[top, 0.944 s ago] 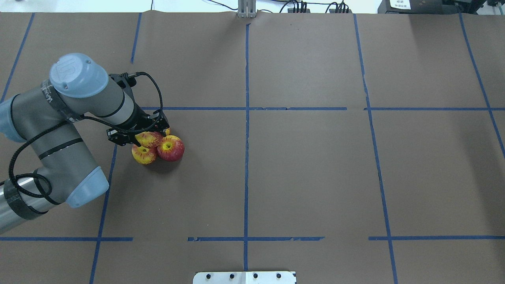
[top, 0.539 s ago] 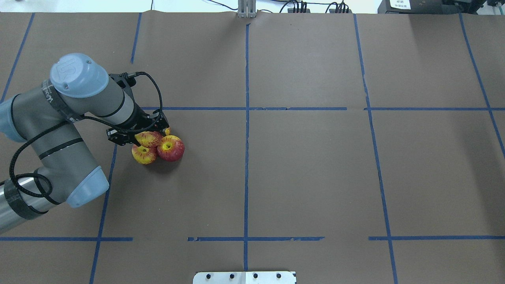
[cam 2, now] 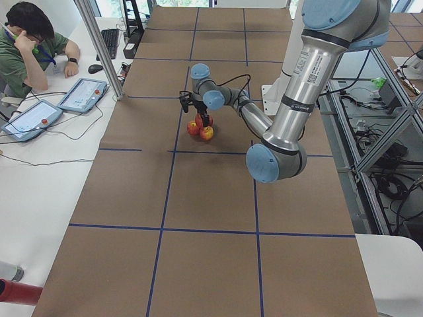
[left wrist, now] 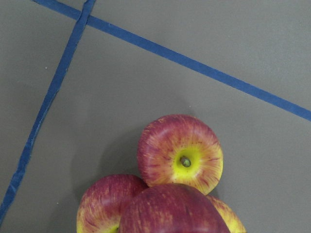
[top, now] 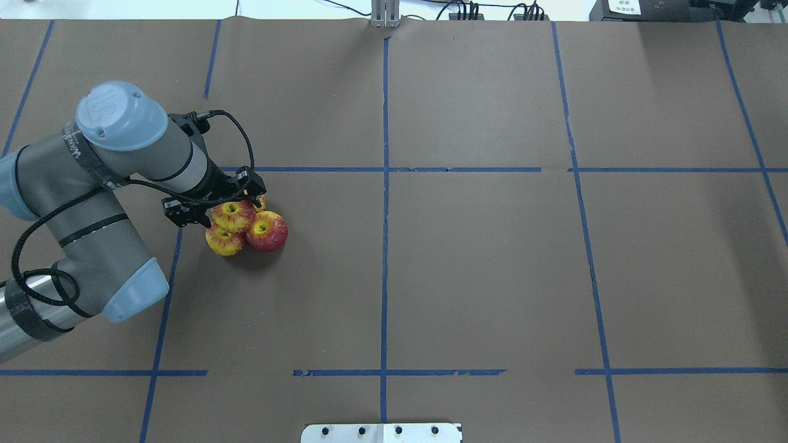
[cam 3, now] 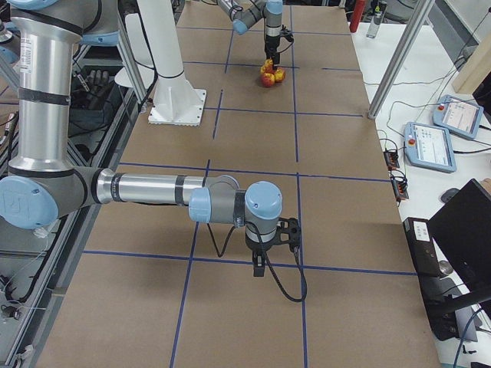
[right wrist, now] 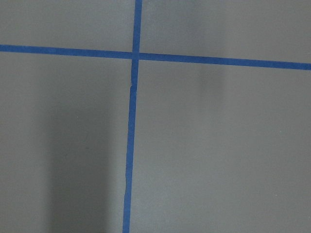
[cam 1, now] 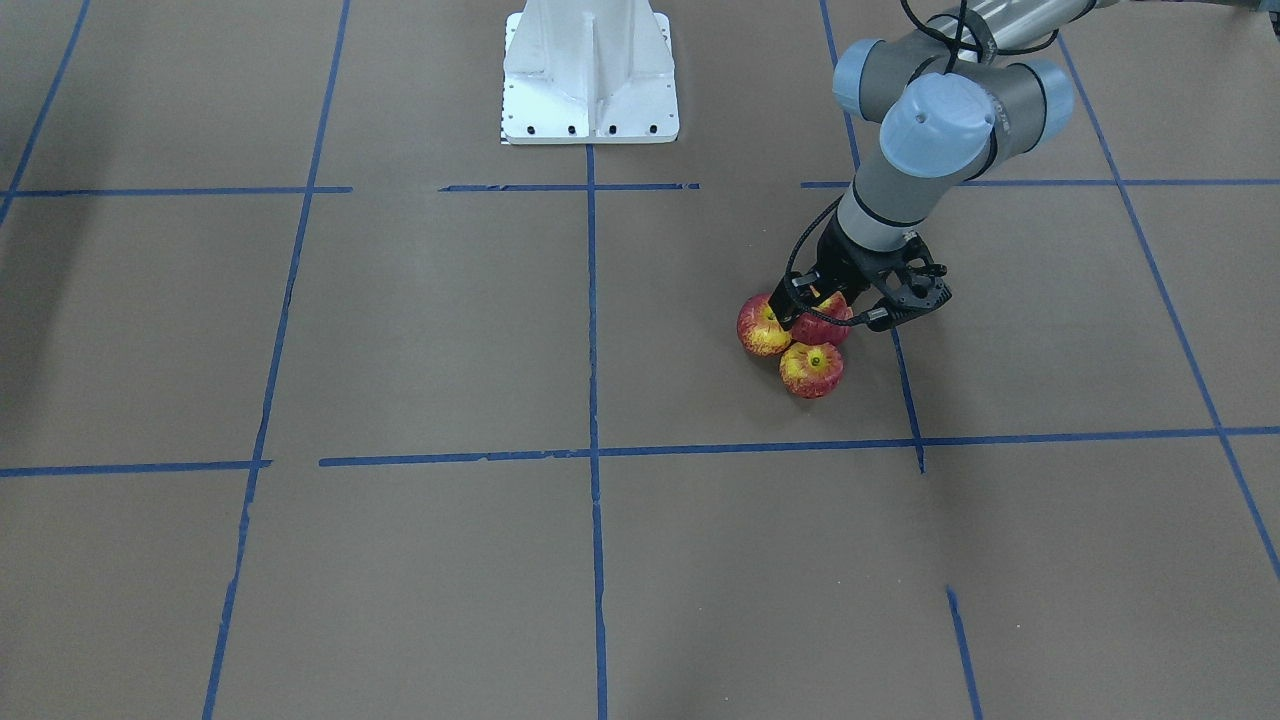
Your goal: Stack apples
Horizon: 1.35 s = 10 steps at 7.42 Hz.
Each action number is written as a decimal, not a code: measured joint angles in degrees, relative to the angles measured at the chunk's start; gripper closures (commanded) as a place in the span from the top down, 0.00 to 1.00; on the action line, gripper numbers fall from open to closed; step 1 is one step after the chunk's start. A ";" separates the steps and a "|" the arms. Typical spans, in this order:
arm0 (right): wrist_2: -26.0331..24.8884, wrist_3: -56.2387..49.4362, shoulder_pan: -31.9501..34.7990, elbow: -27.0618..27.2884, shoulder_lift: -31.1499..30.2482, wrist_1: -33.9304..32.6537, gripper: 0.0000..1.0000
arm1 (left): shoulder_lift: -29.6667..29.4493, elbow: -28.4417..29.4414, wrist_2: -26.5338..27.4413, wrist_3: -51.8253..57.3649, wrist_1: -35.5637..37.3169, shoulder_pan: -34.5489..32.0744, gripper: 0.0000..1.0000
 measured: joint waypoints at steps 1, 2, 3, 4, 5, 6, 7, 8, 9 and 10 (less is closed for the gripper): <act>0.00 0.00 0.00 0.00 0.00 0.00 1.00 | 0.03 -0.37 -0.04 0.19 0.10 -0.94 0.99; 0.00 0.00 0.00 0.00 0.00 0.00 1.00 | 0.09 -1.16 -0.13 0.54 0.29 -2.71 0.99; 0.00 0.00 0.00 0.00 0.00 0.00 1.00 | 0.18 -2.20 -0.21 1.08 0.45 -4.99 0.99; 0.00 0.00 0.00 0.00 0.00 0.00 1.00 | 0.35 -3.20 -0.26 3.12 0.51 -7.71 0.99; 0.00 0.00 0.00 0.00 0.00 0.00 1.00 | 1.16 -3.93 -0.34 8.74 0.56 -10.69 0.99; 0.00 0.00 0.00 0.00 0.00 0.00 1.00 | 3.63 -4.22 -0.89 17.94 0.52 -13.86 0.99; 0.00 0.00 0.00 -0.01 0.00 0.00 1.00 | 7.65 -4.26 -2.80 29.31 0.50 -17.73 0.99; 0.00 0.00 0.00 0.00 0.00 0.00 1.00 | 12.43 -4.23 -5.81 42.60 0.72 -23.07 0.99; 0.00 0.00 0.00 0.00 0.00 0.00 1.00 | 16.97 -4.02 -8.15 56.74 1.71 -29.07 0.99; 0.00 0.00 0.00 0.00 0.00 0.00 1.00 | 20.16 -3.54 -9.21 71.11 4.84 -35.10 0.99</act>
